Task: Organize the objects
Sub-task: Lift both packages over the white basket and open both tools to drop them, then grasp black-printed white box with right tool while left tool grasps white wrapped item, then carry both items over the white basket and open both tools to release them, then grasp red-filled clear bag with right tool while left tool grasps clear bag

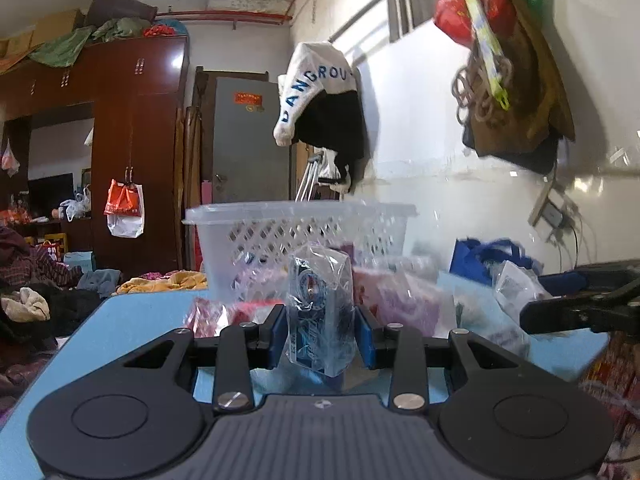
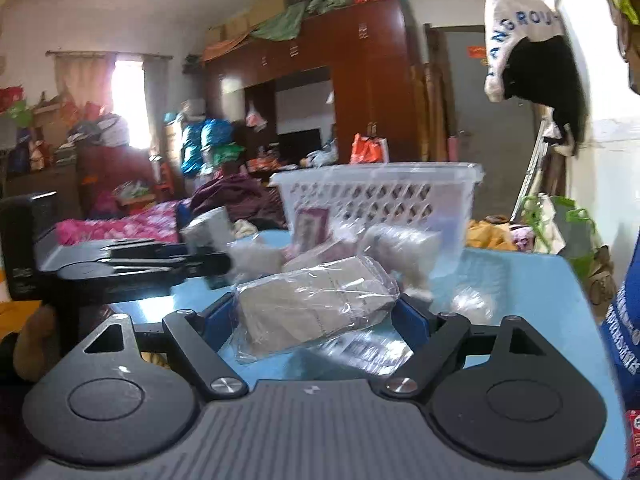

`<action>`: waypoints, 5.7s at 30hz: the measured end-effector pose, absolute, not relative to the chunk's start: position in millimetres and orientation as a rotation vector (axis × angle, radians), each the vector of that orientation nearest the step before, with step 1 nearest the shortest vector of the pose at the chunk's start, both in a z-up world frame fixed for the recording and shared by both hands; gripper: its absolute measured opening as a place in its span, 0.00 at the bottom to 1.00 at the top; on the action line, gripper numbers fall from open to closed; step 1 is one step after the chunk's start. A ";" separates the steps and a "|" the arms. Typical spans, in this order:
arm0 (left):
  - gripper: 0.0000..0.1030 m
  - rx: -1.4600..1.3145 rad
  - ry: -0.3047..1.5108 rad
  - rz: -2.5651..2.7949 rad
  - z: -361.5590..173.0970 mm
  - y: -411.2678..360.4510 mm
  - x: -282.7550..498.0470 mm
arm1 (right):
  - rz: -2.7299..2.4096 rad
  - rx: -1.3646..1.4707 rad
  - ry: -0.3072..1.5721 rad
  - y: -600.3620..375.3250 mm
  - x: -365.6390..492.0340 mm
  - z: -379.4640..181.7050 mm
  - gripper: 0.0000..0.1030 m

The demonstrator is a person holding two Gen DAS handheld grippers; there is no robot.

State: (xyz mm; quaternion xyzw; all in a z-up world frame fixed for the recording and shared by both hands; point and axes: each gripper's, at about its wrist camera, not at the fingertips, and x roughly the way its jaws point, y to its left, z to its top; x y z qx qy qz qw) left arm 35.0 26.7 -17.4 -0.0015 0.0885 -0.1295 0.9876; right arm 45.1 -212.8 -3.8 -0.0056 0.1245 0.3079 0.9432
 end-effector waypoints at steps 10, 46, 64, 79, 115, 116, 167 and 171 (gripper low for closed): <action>0.39 -0.019 0.171 -0.202 64.7 35.9 125.1 | 0.520 -0.005 0.205 -177.9 149.9 71.3 0.82; 0.82 0.021 0.282 -0.137 -17.2 19.3 78.9 | 0.521 0.062 0.352 -208.2 48.7 -49.1 1.00; 0.62 0.022 0.271 -0.129 -33.6 3.9 78.5 | 0.478 -0.022 0.300 -192.2 39.8 -58.1 0.80; 0.50 0.028 0.210 -0.139 -35.8 8.6 69.5 | 0.477 -0.004 0.281 -201.3 38.1 -50.6 0.80; 0.45 -0.027 0.089 -0.201 18.8 32.7 77.2 | 0.491 -0.022 0.176 -198.9 65.2 22.1 0.80; 0.45 -0.027 0.092 -0.204 26.8 33.4 86.1 | 0.498 -0.020 0.170 -196.1 74.9 31.6 0.80; 0.89 0.015 0.360 -0.132 -40.3 42.0 78.0 | 0.567 0.010 0.256 -178.9 58.7 -31.1 0.41; 0.88 0.035 0.352 -0.081 -39.8 35.2 79.7 | 0.561 0.029 0.229 -189.6 51.3 -22.6 0.41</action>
